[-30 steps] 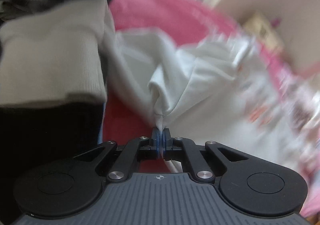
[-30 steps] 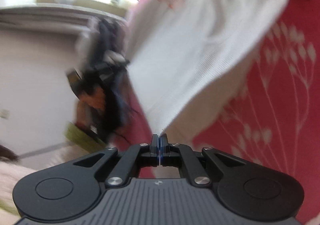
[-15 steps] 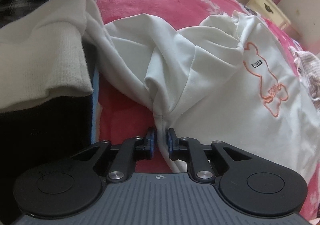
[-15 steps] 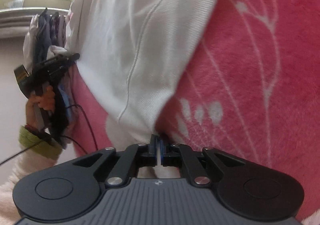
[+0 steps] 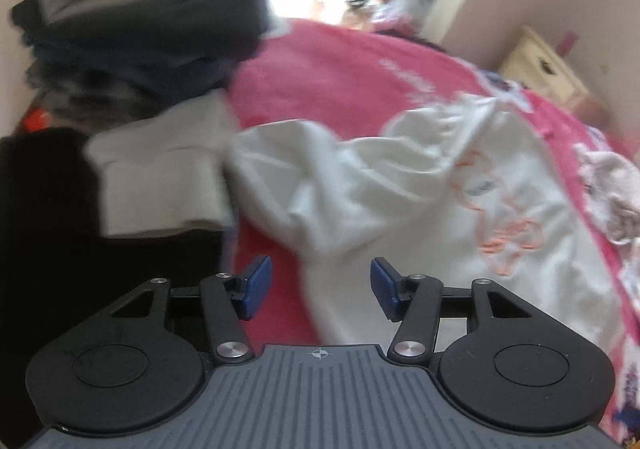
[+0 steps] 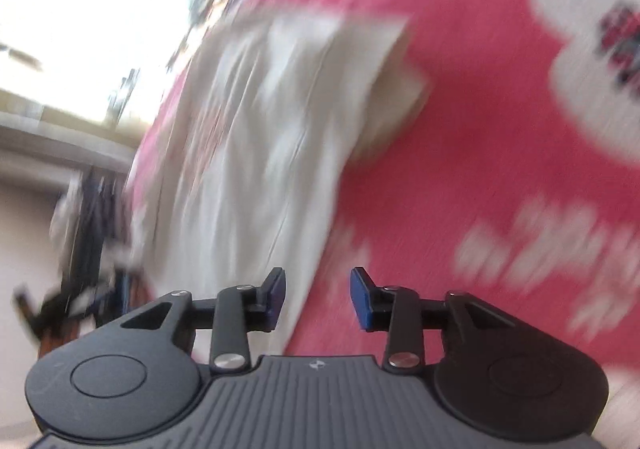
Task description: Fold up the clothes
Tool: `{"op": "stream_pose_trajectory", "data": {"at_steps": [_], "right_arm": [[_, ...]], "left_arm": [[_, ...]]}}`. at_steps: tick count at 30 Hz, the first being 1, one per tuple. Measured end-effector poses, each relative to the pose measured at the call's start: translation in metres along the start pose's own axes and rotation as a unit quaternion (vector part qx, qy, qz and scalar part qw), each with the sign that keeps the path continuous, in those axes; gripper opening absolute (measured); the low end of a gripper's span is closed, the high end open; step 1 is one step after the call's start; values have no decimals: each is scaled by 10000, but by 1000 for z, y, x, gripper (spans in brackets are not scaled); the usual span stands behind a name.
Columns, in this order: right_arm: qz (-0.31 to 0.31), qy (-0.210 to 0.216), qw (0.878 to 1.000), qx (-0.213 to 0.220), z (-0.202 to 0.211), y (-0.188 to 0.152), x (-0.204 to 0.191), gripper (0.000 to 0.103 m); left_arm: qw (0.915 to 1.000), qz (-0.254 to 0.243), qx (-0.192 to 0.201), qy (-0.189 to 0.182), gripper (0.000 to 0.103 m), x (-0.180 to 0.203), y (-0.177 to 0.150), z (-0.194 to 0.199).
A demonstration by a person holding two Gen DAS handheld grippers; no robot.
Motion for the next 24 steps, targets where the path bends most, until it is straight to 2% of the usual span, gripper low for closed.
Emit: {"op": "stream_pose_trajectory", "data": {"at_steps": [1,4,7,9,11,13,14,15,16,19,22,24], "right_arm": [[-209,18,9997,142,-1,14,7,48],[-880,81,9954,378,-14,49,28,49],[-1320,250,9896,522,-31,82,36,49],[-1213,143,9902,673,-43,101,33,49],[-929,58,9932,702,-54,116,27,45],[-577,36,9963,639,-63,120,19,24],[-389,-12,9974,609,-66,121,14,19],[-198,-65,9981,579,-70,121,9,5],[23,-30,9983,581,-70,118,0,1],[855,117,9947,564,-65,101,-30,0],[2259,237,9731,387,-69,60,-74,0],[2702,276,9613,469,-67,47,-91,1]], "left_arm": [[9998,-103,-47,-164,55,13,-2,-5],[9959,-496,-321,-679,55,59,-14,-31],[9855,-1007,-722,-1160,55,110,-35,-65],[9761,-1346,-950,-1420,55,141,-49,-86],[9664,-1622,-1128,-1645,55,168,-63,-105],[9574,-1842,-1233,-1849,55,188,-74,-117],[9527,-1946,-1269,-1959,55,197,-79,-122],[9486,-2032,-1289,-2055,55,204,-83,-127],[9456,-2095,-1286,-2131,55,209,-85,-130],[9422,-2064,-1202,-2351,55,217,-84,-137],[9402,-1736,-1144,-2699,55,217,-75,-144],[9408,-1638,-1218,-2708,55,216,-75,-154]]}}
Point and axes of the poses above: each gripper's, at about its wrist camera, not at the fingertips, and z roughly against the way its jaws point, x to its right, y to its top, the point moved 5 cm from there along -z, roughly the way its jaws point, and after that the axes turned 13 degrees about -y, right-handed, at the moved point
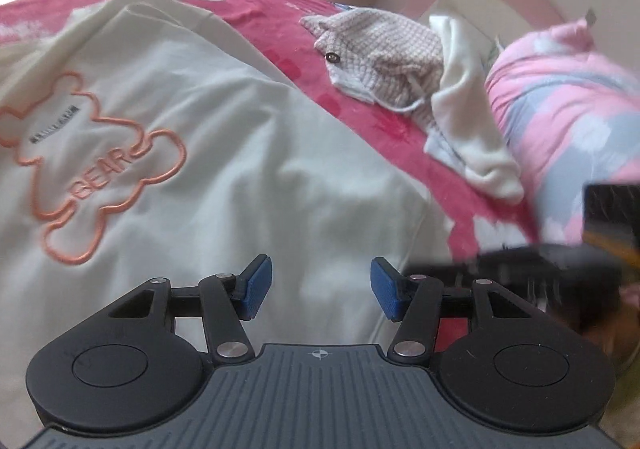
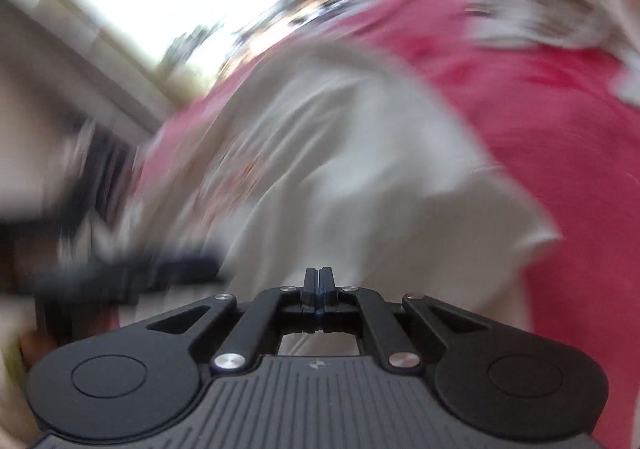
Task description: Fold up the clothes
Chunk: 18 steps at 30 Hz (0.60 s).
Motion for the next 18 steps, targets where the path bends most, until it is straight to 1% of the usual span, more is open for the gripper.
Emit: {"op": "stream_pose_trajectory", "data": {"at_steps": [1,2,4,5,7,9,12,16,18], "right_arm": [[213,20,9998,50,1,-1,-10,1],[92,2,9998,175,5,7,-7,1],[-538,-150,9973,468,9,33,24,4],[-863,-229,9941,614,12,46,40,5],[-1469,-539,9858,616,4,66,82,14],[-2164,-805,9724,334,-8,71,122,15],[-2938,-1030,9503,-84,-17,46,156,15],[-3392,-981,9348,-371,-11,-7,159,16],[-3707,-811,9246,-331,-4,-34,155,19]], "left_arm": [[10000,52,-34,5,55,-3,0,-4],[9999,89,-88,3,55,-6,-1,-9],[9997,125,-215,13,55,-9,-6,-16],[9996,127,-252,14,55,-11,-9,-18],[9995,137,-286,18,55,-13,-16,-21],[9996,167,-241,-13,55,-13,-20,-20],[9996,185,-191,-80,55,-16,-21,-19],[9990,341,-146,-262,55,-23,-22,-19],[9984,421,-119,-371,55,-27,-22,-18]]}}
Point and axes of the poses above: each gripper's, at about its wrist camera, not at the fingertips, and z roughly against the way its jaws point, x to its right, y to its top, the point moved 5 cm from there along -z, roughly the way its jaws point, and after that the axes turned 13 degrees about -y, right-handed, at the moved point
